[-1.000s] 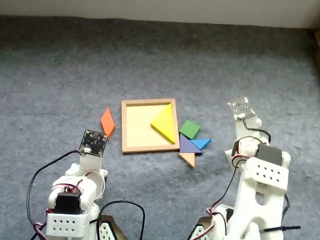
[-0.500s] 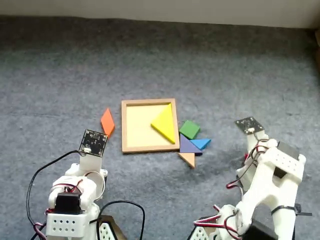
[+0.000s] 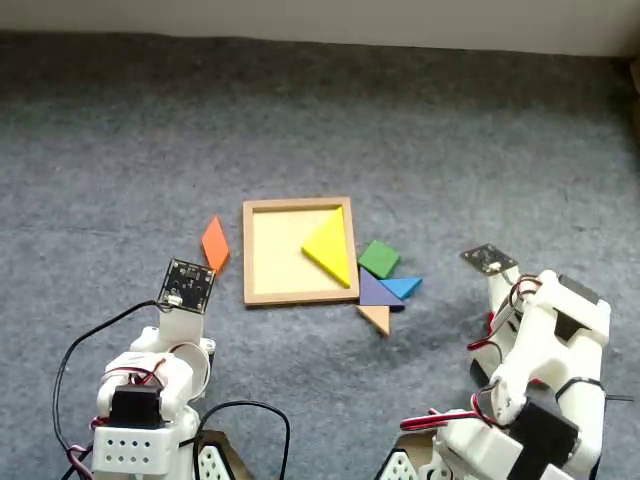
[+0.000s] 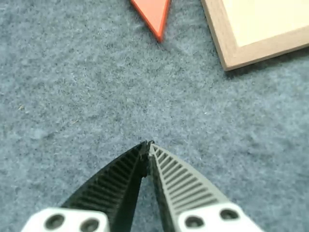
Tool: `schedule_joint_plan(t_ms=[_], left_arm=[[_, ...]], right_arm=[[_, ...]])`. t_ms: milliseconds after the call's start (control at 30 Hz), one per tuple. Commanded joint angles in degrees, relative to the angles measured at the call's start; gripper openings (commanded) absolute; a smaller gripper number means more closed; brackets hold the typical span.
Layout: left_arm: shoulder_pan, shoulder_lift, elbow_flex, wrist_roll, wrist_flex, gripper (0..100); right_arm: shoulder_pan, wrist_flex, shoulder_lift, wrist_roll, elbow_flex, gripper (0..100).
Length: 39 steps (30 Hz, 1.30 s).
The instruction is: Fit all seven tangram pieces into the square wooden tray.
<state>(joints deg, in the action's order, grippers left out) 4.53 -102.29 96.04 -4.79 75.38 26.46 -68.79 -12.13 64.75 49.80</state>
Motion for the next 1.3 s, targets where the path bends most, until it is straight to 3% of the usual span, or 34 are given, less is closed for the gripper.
schedule_joint_plan(t_ms=[0, 167, 333, 633, 833, 1267], left_arm=[[0.48, -0.84, 1.19, 0.53, 0.18, 3], [0.48, -0.84, 1.19, 0.53, 0.18, 3], [0.48, -0.84, 1.19, 0.53, 0.18, 3], [0.48, -0.84, 1.19, 0.53, 0.18, 3], [0.48, -0.84, 1.19, 0.53, 0.18, 3], [0.48, -0.84, 1.19, 0.53, 0.18, 3]], right_arm=[[1.10, 2.95, 1.36, 4.31, -2.24, 39.3], [4.62, 11.65, 5.14, 4.48, -2.24, 39.2], [5.67, 12.97, 6.73, 4.57, -2.24, 37.8], [5.76, 12.62, 6.55, 4.66, -2.77, 13.8], [5.85, 12.44, 6.46, 4.48, -2.77, 9.8], [1.54, -2.42, -18.07, 4.22, -2.42, 9.8]])
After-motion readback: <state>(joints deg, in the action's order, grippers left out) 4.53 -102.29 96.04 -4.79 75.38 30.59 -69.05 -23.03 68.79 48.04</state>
